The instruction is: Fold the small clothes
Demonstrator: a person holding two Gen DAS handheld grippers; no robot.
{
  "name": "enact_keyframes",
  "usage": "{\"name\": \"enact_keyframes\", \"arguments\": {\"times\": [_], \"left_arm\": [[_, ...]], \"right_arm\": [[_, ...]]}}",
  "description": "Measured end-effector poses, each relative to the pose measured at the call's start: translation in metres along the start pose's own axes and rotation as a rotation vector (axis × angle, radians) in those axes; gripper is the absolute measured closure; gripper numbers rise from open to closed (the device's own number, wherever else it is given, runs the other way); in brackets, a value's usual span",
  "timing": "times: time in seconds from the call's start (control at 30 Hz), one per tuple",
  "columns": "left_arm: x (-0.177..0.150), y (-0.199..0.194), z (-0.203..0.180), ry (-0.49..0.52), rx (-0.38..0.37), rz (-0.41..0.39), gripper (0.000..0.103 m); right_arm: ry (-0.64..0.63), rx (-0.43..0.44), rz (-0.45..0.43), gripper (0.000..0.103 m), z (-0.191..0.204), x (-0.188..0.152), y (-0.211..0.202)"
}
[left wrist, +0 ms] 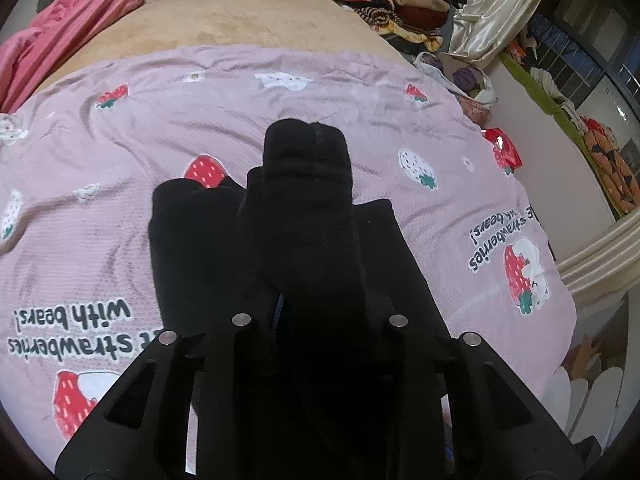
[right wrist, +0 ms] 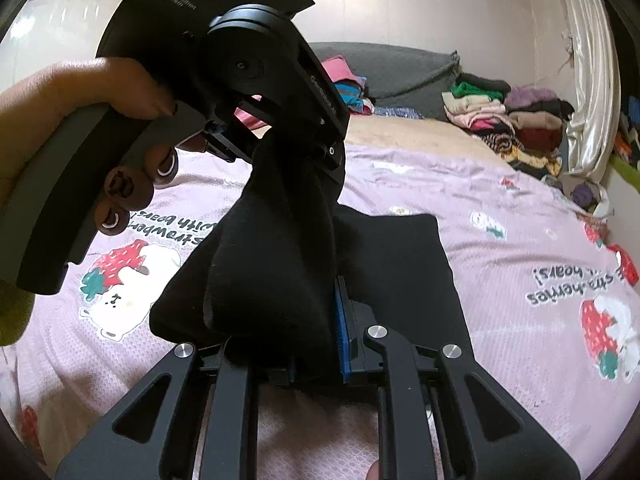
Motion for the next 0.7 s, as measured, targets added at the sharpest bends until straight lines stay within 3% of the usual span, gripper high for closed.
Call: {"name": "enact_keyframes", "arguments": {"times": [0.47, 0.7], "left_arm": [[0.007, 0.026, -0.017, 0.008, 0.001, 0.037, 0.070], [0.012, 0.040, -0.022, 0.007, -0.002, 0.061, 0.060]], "right_arm": [[0.086, 0.079, 0.057, 0.089, -0.020, -0.011, 0.010], [0.189, 0.182, 0.107, 0.089, -0.036, -0.014, 0.019]]}}
Point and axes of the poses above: each gripper's, at about its wrist camera, not at the fingertips, and y roughly the way its jaws point, z to its left, x to its top, the point moved 5 cm from there along y, roughly the way its jaws point, and after that the axes turned 13 degrees about z, right-handed, at the moved point
